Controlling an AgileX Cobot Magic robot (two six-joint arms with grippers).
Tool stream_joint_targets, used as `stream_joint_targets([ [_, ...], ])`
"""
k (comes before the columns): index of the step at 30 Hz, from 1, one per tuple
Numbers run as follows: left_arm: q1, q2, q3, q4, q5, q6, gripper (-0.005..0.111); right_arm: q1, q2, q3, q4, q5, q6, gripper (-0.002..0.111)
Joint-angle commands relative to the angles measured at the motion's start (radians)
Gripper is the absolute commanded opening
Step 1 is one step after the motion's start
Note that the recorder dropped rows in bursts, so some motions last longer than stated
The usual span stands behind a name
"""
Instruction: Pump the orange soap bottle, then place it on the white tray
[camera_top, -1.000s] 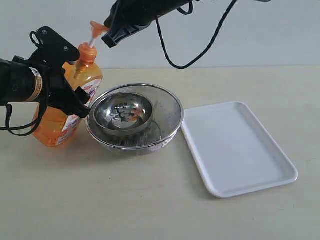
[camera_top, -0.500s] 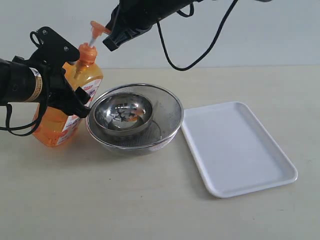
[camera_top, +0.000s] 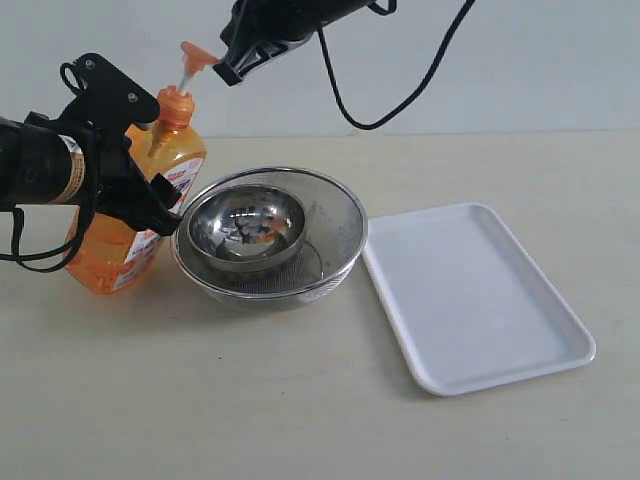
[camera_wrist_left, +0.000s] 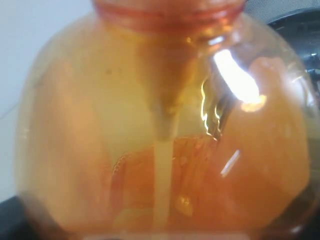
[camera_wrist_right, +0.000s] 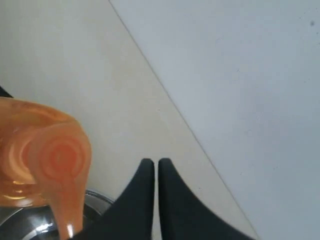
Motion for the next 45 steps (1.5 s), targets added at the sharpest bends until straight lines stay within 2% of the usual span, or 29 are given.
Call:
stream_joint_targets([
  [1, -0.008, -0.008, -0.009, 0.007, -0.007, 0.002, 0.005, -0.003, -0.037, -0.002, -0.006, -0.015, -0.01, 0.0],
  [11, -0.008, -0.008, -0.009, 0.007, -0.007, 0.002, 0.005, -0.003, -0.047, -0.134, 0.027, 0.15, -0.007, 0.0],
  [19, -0.008, -0.008, -0.009, 0.007, -0.009, 0.002, 0.005, -0.003, -0.047, -0.153, 0.03, 0.264, 0.007, 0.0],
  [32, -0.008, -0.008, -0.009, 0.007, -0.016, 0.002, 0.005, 0.013, 0.011, -0.153, 0.083, 0.281, 0.011, 0.0],
  [45, -0.008, -0.008, -0.009, 0.007, -0.017, 0.002, 0.005, 0.019, 0.014, -0.153, 0.079, 0.216, -0.002, 0.0],
])
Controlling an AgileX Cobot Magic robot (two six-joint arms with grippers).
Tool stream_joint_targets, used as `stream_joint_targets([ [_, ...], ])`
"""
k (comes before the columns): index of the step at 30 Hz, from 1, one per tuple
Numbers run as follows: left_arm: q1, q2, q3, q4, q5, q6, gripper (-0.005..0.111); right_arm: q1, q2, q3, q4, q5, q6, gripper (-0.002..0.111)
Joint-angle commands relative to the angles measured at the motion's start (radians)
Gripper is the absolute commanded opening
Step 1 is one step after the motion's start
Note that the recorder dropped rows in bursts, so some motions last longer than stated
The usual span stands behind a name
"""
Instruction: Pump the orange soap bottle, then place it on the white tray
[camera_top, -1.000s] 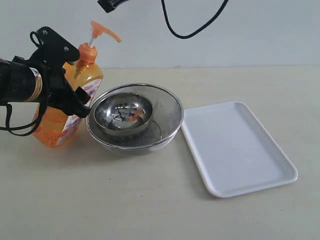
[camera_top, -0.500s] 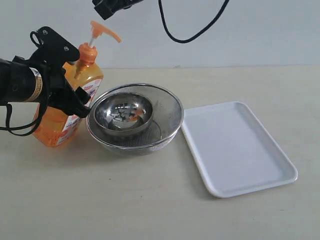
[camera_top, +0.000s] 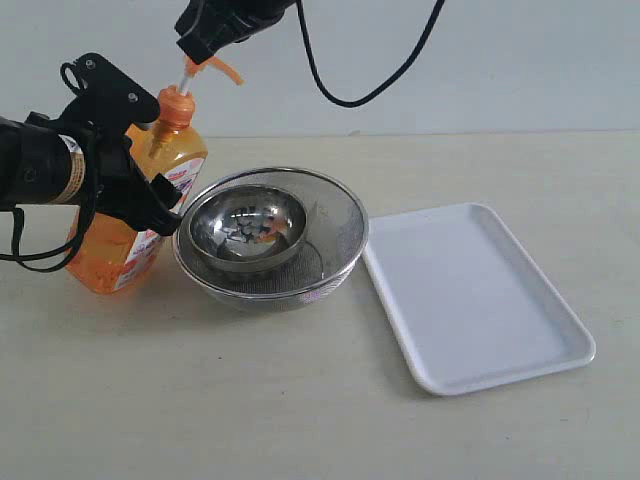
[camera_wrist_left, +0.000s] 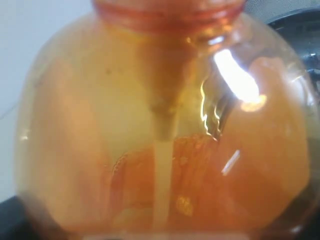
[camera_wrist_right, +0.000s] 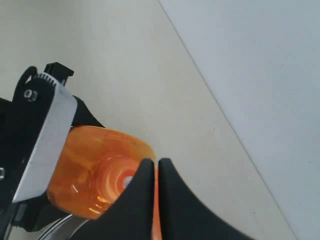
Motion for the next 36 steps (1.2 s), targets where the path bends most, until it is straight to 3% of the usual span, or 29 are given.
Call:
stream_joint_targets([
  [1, -0.008, -0.008, -0.009, 0.007, -0.011, 0.0, 0.005, 0.001, -0.003, -0.006, 0.001, -0.035, -0.004, 0.0],
  [36, -0.008, -0.008, -0.002, 0.007, -0.024, 0.0, 0.005, 0.028, 0.064, -0.006, -0.001, 0.058, 0.025, 0.0],
])
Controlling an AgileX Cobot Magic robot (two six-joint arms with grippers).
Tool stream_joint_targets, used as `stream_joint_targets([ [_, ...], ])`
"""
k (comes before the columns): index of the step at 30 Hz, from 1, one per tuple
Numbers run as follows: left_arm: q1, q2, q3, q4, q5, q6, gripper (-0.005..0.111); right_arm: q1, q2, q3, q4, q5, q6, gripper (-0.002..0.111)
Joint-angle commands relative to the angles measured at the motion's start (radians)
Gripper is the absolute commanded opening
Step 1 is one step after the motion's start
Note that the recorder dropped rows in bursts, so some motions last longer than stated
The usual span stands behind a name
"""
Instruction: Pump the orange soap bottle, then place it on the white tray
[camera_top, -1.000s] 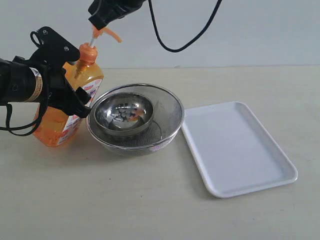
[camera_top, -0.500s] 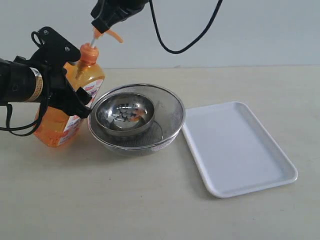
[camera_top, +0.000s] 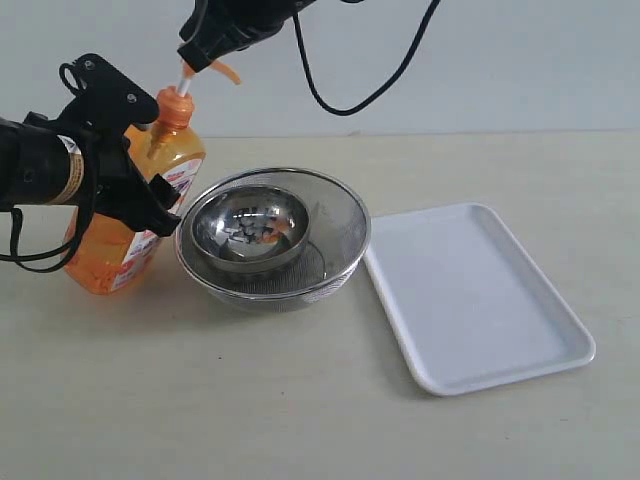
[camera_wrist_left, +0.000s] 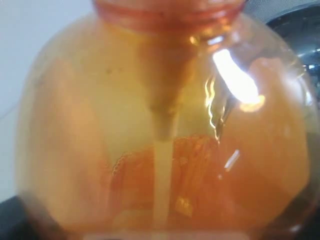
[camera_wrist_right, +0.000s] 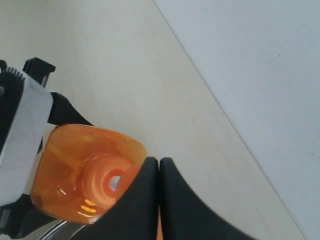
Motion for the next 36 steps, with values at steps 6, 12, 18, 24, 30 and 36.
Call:
stream_joint_targets([
  [6, -0.008, -0.008, -0.002, 0.003, -0.023, 0.0, 0.005, 0.032, 0.018, 0.008, -0.001, 0.081, 0.008, 0.0],
  [12, -0.008, -0.008, -0.002, 0.003, -0.023, 0.0, 0.005, 0.032, 0.018, 0.008, -0.001, 0.089, 0.017, 0.0],
  [18, -0.008, -0.008, -0.002, 0.003, -0.023, 0.0, 0.005, 0.038, 0.018, 0.008, -0.008, 0.107, 0.025, 0.0],
  [24, -0.008, -0.008, -0.002, 0.003, -0.023, 0.0, 0.005, 0.04, 0.018, 0.008, -0.008, 0.118, 0.032, 0.0],
  [30, -0.008, -0.008, -0.002, 0.003, -0.023, 0.0, 0.005, 0.04, 0.019, 0.008, -0.008, 0.126, 0.04, 0.0],
  [36, -0.008, -0.008, -0.003, 0.003, -0.027, 0.0, 0.005, 0.04, 0.019, 0.008, -0.008, 0.128, 0.04, 0.0],
])
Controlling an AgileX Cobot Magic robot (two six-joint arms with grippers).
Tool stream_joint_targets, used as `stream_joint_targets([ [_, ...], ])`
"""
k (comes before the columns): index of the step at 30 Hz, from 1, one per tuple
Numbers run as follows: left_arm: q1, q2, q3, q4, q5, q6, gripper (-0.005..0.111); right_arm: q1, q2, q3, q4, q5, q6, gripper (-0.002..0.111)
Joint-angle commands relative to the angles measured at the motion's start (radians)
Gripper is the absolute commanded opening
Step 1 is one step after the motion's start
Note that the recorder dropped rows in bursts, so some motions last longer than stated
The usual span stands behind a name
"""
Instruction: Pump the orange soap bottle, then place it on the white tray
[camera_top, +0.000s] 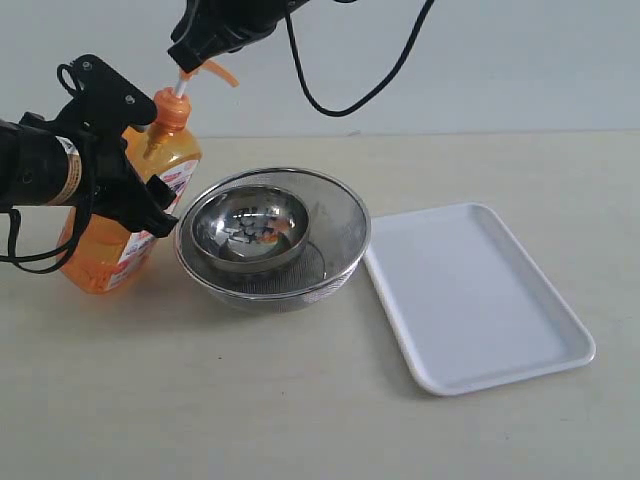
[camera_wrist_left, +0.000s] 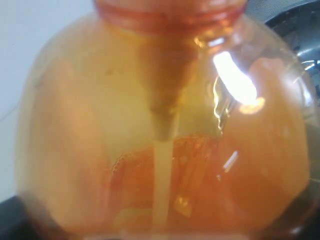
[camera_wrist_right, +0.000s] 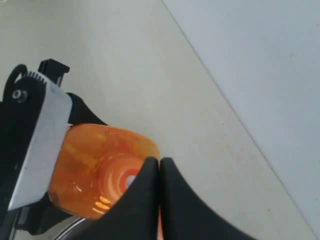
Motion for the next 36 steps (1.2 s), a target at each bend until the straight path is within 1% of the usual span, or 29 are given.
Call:
stream_joint_targets([
  [1, -0.008, -0.008, -0.005, 0.003, -0.041, -0.006, 0.005, 0.023, 0.019, 0.013, 0.002, 0.102, 0.009, 0.0],
  [29, -0.008, -0.008, -0.005, 0.003, -0.043, -0.006, 0.005, 0.023, 0.027, 0.015, 0.004, 0.118, 0.017, 0.0],
  [36, -0.008, -0.008, -0.005, 0.003, -0.043, -0.006, 0.005, 0.05, 0.056, 0.015, -0.013, 0.111, 0.021, 0.0],
])
